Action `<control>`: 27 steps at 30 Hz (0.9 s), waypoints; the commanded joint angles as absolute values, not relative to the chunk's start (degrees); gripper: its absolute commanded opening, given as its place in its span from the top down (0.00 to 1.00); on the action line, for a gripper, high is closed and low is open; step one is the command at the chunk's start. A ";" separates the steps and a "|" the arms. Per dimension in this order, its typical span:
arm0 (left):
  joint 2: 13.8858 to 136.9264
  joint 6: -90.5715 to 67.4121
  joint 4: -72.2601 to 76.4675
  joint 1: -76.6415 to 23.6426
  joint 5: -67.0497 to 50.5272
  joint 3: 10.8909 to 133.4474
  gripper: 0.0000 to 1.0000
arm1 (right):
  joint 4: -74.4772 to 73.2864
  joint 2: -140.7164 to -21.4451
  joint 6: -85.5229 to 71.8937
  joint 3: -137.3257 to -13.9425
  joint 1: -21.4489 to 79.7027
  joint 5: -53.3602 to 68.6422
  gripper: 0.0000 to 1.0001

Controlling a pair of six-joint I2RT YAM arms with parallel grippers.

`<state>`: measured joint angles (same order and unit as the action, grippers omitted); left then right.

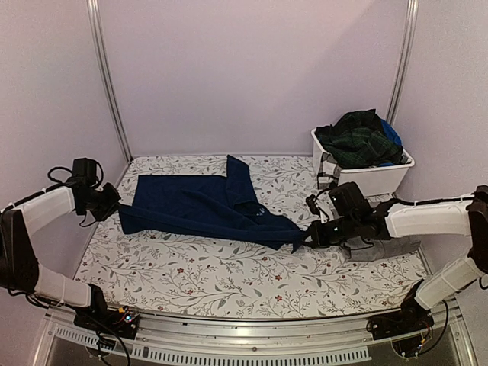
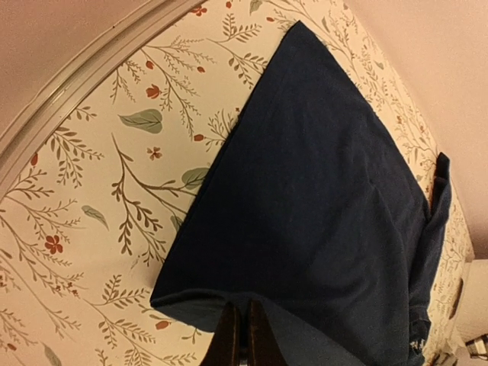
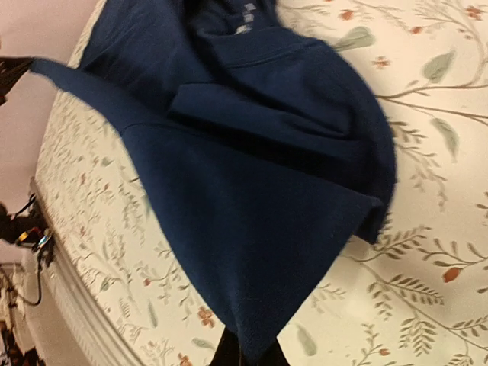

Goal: Fold and stack the mixed laundry pile
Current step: Pick up the flattened T-shirt from the center of the board.

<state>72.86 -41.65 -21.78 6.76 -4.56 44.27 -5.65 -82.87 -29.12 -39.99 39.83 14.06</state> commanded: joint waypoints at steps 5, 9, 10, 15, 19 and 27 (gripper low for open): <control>72.57 -40.13 -23.33 8.21 -2.32 45.95 1.00 | -12.45 -85.15 -19.11 -39.82 39.55 53.25 1.00; 72.26 -40.10 -23.37 8.19 -2.78 45.36 1.00 | -13.47 -88.05 -18.87 -37.79 37.30 49.61 1.00; 72.23 -39.98 -23.38 8.22 -2.87 45.34 1.00 | -14.58 -88.54 -18.76 -37.87 36.47 46.67 1.00; 72.25 -39.77 -23.11 8.26 -4.16 45.09 1.00 | -19.74 -91.76 -16.64 -41.68 31.79 31.06 0.97; 72.11 -38.39 -21.33 8.11 -6.97 44.04 1.00 | -20.17 -95.16 -15.55 -46.97 31.29 26.35 0.87; 70.32 -37.57 -18.93 7.89 -10.33 41.94 1.00 | -17.90 -88.60 -19.85 -42.48 32.57 29.00 0.50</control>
